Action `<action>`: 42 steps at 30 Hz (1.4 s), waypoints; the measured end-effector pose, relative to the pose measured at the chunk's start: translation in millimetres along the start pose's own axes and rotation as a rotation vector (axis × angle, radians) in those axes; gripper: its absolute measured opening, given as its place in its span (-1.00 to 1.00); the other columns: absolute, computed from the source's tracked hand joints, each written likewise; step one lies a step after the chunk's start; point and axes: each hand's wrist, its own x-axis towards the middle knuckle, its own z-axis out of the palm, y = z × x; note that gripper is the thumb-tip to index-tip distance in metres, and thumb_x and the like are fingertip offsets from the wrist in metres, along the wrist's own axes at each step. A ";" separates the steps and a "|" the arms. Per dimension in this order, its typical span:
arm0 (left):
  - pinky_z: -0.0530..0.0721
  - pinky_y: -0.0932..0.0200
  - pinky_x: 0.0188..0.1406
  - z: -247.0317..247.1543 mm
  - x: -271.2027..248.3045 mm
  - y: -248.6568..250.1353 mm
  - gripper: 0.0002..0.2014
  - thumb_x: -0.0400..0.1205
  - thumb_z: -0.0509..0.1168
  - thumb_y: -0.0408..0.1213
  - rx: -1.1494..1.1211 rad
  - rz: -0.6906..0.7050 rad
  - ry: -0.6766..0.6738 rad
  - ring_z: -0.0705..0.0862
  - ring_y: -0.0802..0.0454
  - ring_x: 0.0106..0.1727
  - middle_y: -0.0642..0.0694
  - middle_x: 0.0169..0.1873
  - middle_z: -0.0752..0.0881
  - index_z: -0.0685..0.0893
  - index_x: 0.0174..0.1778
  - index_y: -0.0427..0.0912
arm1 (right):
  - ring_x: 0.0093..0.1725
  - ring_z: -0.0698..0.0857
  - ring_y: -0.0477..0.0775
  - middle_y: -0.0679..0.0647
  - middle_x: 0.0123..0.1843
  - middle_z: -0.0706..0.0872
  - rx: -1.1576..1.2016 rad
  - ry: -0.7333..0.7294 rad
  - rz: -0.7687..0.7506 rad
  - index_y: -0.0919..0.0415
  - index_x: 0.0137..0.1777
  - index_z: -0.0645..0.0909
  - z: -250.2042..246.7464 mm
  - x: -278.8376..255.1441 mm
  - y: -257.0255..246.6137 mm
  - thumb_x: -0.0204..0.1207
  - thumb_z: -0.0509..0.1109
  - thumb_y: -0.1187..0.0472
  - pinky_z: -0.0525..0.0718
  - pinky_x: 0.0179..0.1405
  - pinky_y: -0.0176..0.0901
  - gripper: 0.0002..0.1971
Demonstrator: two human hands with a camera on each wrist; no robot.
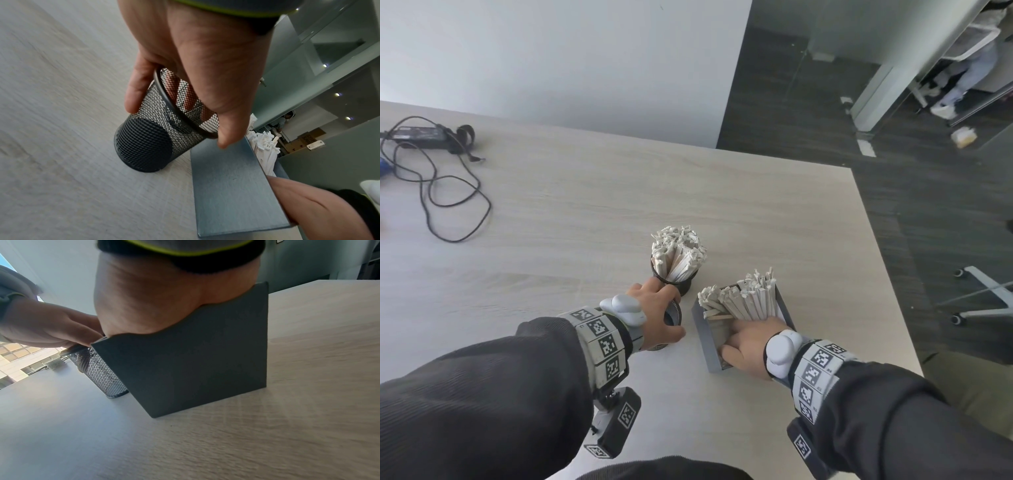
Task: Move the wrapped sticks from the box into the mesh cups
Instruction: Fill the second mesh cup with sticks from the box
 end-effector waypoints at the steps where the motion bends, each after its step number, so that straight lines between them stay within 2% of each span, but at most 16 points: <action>1: 0.64 -0.15 0.10 0.2 0.1 -0.2 -0.36 0.16 0.10 0.45 -0.002 -0.001 0.001 0.48 -0.01 0.16 0.15 0.22 0.46 0.35 0.17 0.37 | 0.30 0.61 0.23 0.02 0.39 0.59 0.003 -0.009 0.011 0.01 0.19 0.69 -0.6 -0.1 -0.2 0.68 -0.13 -0.17 0.49 0.16 0.02 -0.43; 3: 0.64 -0.15 0.10 0.3 0.5 -0.2 -0.36 0.16 0.10 0.45 -0.003 0.000 -0.001 0.48 -0.01 0.16 0.15 0.22 0.46 0.35 0.17 0.37 | 0.24 0.64 0.26 0.03 0.38 0.60 0.031 -0.004 0.019 0.10 0.15 0.71 -1.7 -0.7 -0.1 0.67 -0.12 -0.19 0.54 0.13 0.01 -0.40; 5: 0.64 -0.15 0.11 -0.2 0.6 -0.4 -0.36 0.17 0.11 0.44 -0.003 0.004 -0.006 0.48 -0.02 0.16 0.14 0.22 0.46 0.36 0.18 0.36 | 0.15 0.65 0.25 0.04 0.31 0.62 0.085 0.057 -0.008 0.14 0.05 0.71 0.9 -0.6 1.8 0.66 -0.08 -0.18 0.53 0.00 -0.06 -0.43; 10: 0.64 -0.14 0.12 -0.2 1.5 -1.4 -0.36 0.17 0.13 0.44 -0.014 0.005 -0.011 0.48 -0.02 0.16 0.14 0.22 0.46 0.36 0.19 0.36 | -0.09 0.64 0.12 -0.01 -0.04 0.66 0.378 0.488 -0.044 0.12 -0.09 0.70 21.0 -7.4 6.2 0.51 0.00 -0.16 0.55 -0.19 -0.09 -0.50; 13: 0.63 -0.15 0.12 0.8 2.2 -1.6 -0.36 0.16 0.13 0.45 -0.020 0.000 -0.015 0.48 -0.02 0.16 0.15 0.22 0.46 0.35 0.17 0.37 | -0.14 0.61 0.00 -0.08 -0.09 0.64 0.627 0.727 0.120 0.13 -0.08 0.72 23.5 -13.6 7.3 0.55 0.21 0.01 0.55 -0.17 -0.14 -0.71; 15: 0.63 -0.14 0.12 0.1 2.3 -1.6 -0.37 0.18 0.15 0.44 -0.015 0.007 -0.022 0.49 -0.03 0.18 0.14 0.23 0.46 0.37 0.19 0.36 | -0.08 0.62 -0.01 -0.07 -0.03 0.61 0.761 0.779 0.281 0.12 -0.03 0.68 18.2 -16.0 9.8 0.55 0.34 0.11 0.54 -0.11 -0.16 -0.87; 17: 0.62 -0.12 0.12 -1.0 1.9 -1.4 -0.39 0.25 0.20 0.41 -0.005 0.019 -0.017 0.49 -0.04 0.18 0.13 0.24 0.47 0.39 0.22 0.33 | 0.02 0.63 0.03 -0.01 0.05 0.59 0.898 0.766 0.392 0.08 0.03 0.60 12.1 -16.9 11.6 0.52 0.41 0.11 0.57 0.00 -0.12 -0.86; 20: 0.61 -0.10 0.13 -1.7 0.9 -1.3 -0.41 0.30 0.25 0.37 0.004 0.027 -0.004 0.49 -0.04 0.19 0.13 0.27 0.46 0.41 0.24 0.31 | 0.15 0.57 0.03 -0.01 0.19 0.51 1.033 0.699 0.425 0.05 0.23 0.51 5.5 -17.5 4.1 0.48 0.44 0.07 0.48 0.14 -0.15 -0.66; 23: 0.61 -0.12 0.14 -2.0 0.0 -1.0 -0.42 0.31 0.26 0.36 0.003 0.026 -0.007 0.48 -0.04 0.21 0.13 0.27 0.46 0.41 0.24 0.31 | 0.25 0.50 -0.01 -0.07 0.29 0.39 1.035 0.699 0.427 0.02 0.41 0.44 6.4 -17.7 -7.1 0.45 0.46 0.03 0.46 0.28 -0.11 -0.47; 25: 0.61 -0.13 0.14 -2.1 0.1 -0.6 -0.40 0.28 0.25 0.37 -0.004 0.023 -0.010 0.48 -0.05 0.21 0.12 0.27 0.46 0.41 0.24 0.31 | 0.29 0.48 -0.04 -0.03 0.40 0.39 1.048 0.725 0.439 0.02 0.47 0.41 6.2 -20.0 -9.1 0.45 0.47 0.04 0.44 0.33 -0.12 -0.41; 28: 0.62 -0.15 0.14 -2.2 0.6 -0.8 -0.39 0.26 0.22 0.38 -0.005 0.018 -0.018 0.48 -0.05 0.21 0.13 0.27 0.45 0.40 0.23 0.32 | 0.41 0.47 0.03 0.06 0.52 0.41 1.082 0.701 0.450 0.07 0.56 0.35 4.8 -20.9 -5.6 0.46 0.48 0.08 0.36 0.30 -0.18 -0.33; 31: 0.62 -0.15 0.14 -0.8 0.5 -1.3 -0.39 0.25 0.22 0.39 -0.013 0.018 -0.013 0.48 -0.05 0.20 0.12 0.26 0.46 0.40 0.22 0.32 | 0.56 0.42 0.09 0.08 0.62 0.39 1.112 0.673 0.456 0.10 0.67 0.23 5.3 -16.5 -1.9 0.42 0.50 0.05 0.38 0.48 -0.09 -0.17; 33: 0.63 -0.15 0.14 -1.1 0.4 -0.9 -0.38 0.25 0.22 0.39 -0.011 0.019 -0.017 0.48 -0.05 0.20 0.12 0.25 0.46 0.40 0.23 0.31 | 0.56 0.44 0.13 0.09 0.61 0.40 1.123 0.622 0.484 0.11 0.69 0.18 5.9 -10.6 0.7 0.33 0.51 -0.04 0.42 0.54 0.04 -0.06; 35: 0.63 -0.15 0.13 -1.7 0.0 -0.7 -0.38 0.24 0.21 0.40 -0.008 0.018 -0.019 0.48 -0.04 0.20 0.13 0.25 0.46 0.40 0.22 0.32 | 0.46 0.53 0.16 0.09 0.54 0.47 1.106 0.586 0.517 0.09 0.67 0.22 5.3 -4.4 4.2 0.18 0.50 -0.14 0.53 0.47 0.11 0.01; 38: 0.64 -0.14 0.11 -1.7 -0.6 -0.6 -0.39 0.23 0.20 0.40 -0.009 0.014 -0.013 0.48 -0.03 0.19 0.14 0.25 0.46 0.40 0.21 0.34 | 0.31 0.62 0.18 0.12 0.40 0.55 1.062 0.562 0.526 0.10 0.57 0.32 4.5 1.6 10.0 0.10 0.52 -0.15 0.63 0.35 0.09 -0.02; 42: 0.64 -0.15 0.10 -1.7 -1.0 -0.5 -0.40 0.22 0.17 0.41 -0.006 0.005 -0.019 0.47 -0.02 0.18 0.16 0.25 0.45 0.37 0.19 0.36 | 0.44 0.53 0.22 0.15 0.50 0.44 0.872 0.464 0.493 0.14 0.57 0.28 7.3 5.1 12.1 0.10 0.58 -0.19 0.56 0.41 0.07 0.03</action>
